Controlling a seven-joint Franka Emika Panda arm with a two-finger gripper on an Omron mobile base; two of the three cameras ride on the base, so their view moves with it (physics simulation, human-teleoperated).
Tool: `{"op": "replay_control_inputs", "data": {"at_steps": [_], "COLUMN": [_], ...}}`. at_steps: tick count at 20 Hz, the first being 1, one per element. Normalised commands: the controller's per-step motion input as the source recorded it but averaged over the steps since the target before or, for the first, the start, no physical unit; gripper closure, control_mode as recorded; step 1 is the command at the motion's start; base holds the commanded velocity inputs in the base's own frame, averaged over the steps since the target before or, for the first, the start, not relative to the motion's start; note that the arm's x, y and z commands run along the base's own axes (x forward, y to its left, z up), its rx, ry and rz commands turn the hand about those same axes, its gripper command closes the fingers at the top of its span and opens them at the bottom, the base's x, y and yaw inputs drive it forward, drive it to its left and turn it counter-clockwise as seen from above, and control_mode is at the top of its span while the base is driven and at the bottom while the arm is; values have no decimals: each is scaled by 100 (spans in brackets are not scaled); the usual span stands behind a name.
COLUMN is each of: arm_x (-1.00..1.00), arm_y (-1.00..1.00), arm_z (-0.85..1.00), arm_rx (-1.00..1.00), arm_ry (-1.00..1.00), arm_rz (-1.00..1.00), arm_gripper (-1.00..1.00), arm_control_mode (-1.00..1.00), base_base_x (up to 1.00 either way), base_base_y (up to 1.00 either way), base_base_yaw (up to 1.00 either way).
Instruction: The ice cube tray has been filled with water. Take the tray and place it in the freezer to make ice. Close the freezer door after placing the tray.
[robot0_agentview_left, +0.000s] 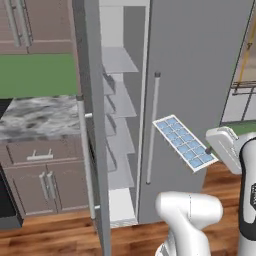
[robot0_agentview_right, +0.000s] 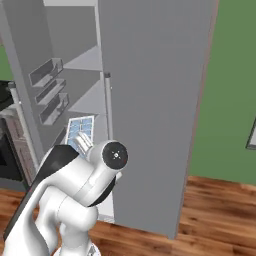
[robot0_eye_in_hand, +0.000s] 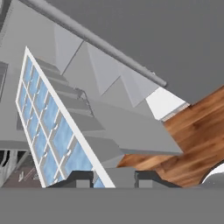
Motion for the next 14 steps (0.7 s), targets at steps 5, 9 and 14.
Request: {"op": "replay_control_inputs", "data": {"at_steps": [5,9,14], "arm_x": [0,0,0], "arm_y": [0,0,0], "arm_z": [0,0,0], "arm_rx": [0,0,0], "arm_ry": [0,0,0], "arm_rz": [0,0,0], "arm_gripper": [100,100,100], "arm_control_mode": [100,100,100], "base_base_x": [27,34,20], "base_base_y": [76,54,-16], "base_base_yaw": [9,7,6]}}
